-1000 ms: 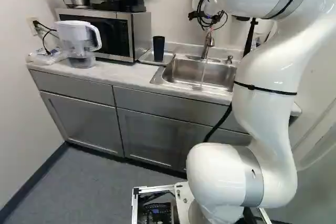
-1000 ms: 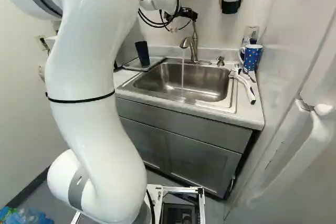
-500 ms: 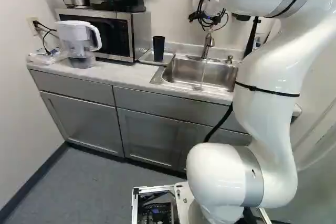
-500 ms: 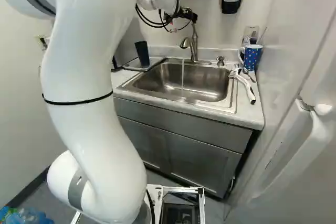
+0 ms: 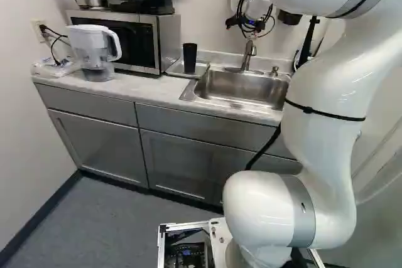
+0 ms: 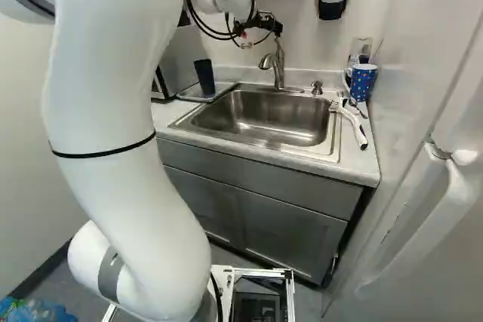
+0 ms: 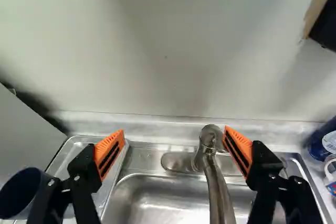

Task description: Rinse the cup and place it in the tray

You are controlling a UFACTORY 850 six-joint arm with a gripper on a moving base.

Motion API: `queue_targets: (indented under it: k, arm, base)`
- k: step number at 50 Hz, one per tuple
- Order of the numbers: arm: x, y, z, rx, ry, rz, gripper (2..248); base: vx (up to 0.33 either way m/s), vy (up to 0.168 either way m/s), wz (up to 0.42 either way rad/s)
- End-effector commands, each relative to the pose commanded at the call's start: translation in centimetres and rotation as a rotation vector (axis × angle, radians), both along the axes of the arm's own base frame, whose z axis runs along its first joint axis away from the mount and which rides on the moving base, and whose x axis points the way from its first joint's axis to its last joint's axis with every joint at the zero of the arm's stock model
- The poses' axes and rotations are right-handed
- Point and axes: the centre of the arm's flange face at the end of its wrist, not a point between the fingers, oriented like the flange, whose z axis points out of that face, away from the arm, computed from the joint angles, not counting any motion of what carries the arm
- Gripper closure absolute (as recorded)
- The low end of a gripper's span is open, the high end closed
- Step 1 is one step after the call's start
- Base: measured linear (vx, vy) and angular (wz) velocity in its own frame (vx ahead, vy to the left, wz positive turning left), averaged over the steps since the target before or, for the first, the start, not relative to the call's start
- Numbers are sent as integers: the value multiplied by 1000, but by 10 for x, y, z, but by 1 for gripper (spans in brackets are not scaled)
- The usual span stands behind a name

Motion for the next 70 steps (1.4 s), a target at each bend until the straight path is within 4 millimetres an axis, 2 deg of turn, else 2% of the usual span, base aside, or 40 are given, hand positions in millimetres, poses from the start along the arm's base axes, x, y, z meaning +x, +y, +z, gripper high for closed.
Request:
queue_targets:
  k: [29, 70]
  arm:
    - [-4, 5, 1, -2, -9, 8, 3]
    - [-54, 65, 5, -2, -19, 98, 3]
  base:
    - [0, 0, 0]
    - [0, 0, 0]
